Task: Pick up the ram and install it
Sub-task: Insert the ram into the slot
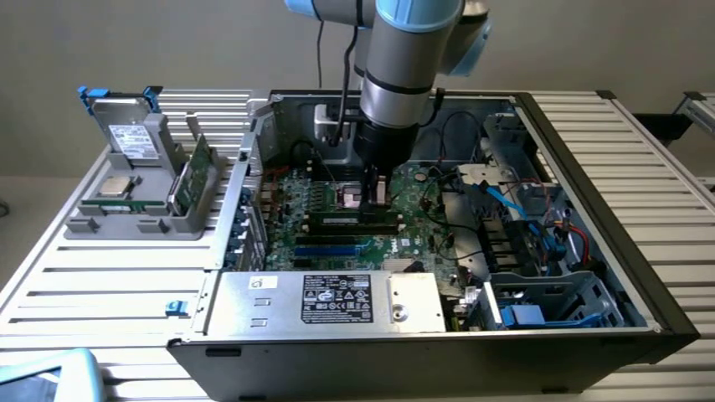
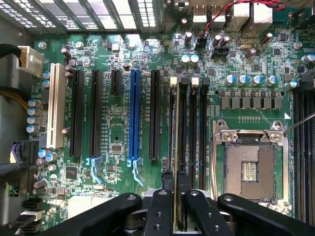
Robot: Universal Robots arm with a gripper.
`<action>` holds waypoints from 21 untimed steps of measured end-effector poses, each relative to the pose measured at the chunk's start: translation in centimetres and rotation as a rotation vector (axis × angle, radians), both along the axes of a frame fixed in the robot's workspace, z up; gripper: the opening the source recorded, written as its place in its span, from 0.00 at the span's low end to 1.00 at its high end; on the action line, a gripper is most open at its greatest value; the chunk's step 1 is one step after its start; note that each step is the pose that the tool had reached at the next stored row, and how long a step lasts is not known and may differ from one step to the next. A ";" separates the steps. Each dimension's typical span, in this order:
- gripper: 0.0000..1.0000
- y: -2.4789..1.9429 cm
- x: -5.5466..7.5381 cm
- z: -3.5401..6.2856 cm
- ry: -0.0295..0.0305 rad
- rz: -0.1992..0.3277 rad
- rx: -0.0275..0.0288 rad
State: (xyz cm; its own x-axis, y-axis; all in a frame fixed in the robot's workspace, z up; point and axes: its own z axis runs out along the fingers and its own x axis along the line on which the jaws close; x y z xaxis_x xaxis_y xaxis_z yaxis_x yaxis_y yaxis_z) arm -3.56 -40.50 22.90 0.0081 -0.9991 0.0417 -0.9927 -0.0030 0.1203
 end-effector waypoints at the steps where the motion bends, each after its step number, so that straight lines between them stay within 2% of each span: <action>1: 0.15 0.00 0.0 -0.01 0.0000 0.000 -0.0001; 15: 0.15 -0.14 0.0 -0.14 -0.0002 0.000 0.0000; 21: 0.15 -0.07 0.0 -0.15 -0.0008 -0.006 0.0001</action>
